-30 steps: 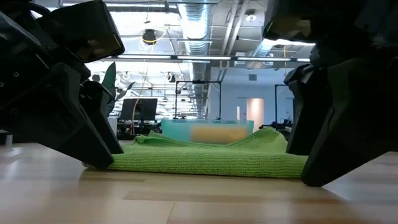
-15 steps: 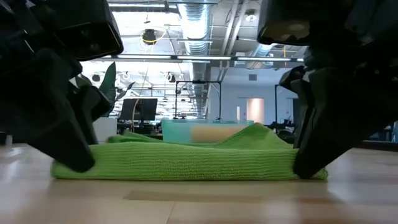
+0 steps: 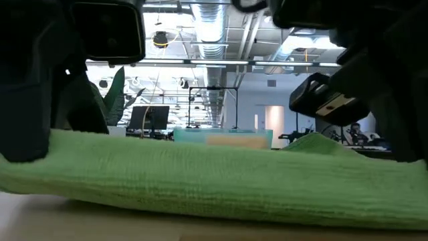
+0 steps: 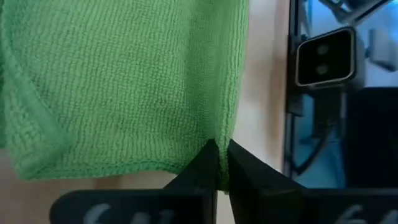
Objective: Roll microfiber towels into tight, uniform cylinder then place into a basket
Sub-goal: Roll the green microfiber cloth
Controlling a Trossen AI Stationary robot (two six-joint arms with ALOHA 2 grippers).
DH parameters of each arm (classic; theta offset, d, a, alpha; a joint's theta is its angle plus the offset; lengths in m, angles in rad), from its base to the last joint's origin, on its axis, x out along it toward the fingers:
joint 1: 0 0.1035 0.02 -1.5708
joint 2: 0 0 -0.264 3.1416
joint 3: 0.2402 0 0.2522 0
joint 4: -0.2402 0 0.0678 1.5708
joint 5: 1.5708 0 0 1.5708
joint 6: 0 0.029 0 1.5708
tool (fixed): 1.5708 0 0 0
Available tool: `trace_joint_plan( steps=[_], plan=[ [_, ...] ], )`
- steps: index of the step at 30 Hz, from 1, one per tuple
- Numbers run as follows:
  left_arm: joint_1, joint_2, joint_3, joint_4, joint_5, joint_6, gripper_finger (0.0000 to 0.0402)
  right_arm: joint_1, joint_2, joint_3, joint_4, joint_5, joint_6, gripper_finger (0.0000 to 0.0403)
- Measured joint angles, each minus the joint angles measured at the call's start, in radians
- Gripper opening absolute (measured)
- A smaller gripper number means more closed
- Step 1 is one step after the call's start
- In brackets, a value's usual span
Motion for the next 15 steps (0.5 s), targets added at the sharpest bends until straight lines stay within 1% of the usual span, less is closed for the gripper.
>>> trace_joint_plan(
  steps=[3, 6, 11, 15],
  plan=[
    [0.009, 0.0, 0.006, 0.004, 0.046, -0.063, 0.0011, -0.026, 0.0, 0.0, 0.001, -0.096, -0.017, 0.0022],
    [0.014, 0.0, 0.006, 0.002, 0.075, -0.113, 0.0012, -0.056, 0.0, -0.003, 0.002, -0.166, -0.053, 0.0017],
    [0.014, -0.001, 0.006, -0.003, 0.08, -0.147, 0.0012, -0.108, -0.001, -0.005, -0.002, -0.26, -0.081, 0.0008],
    [0.013, -0.002, 0.005, -0.009, 0.059, -0.185, 0.0009, -0.147, -0.001, -0.006, -0.01, -0.339, -0.023, 0.0018]
  ],
)
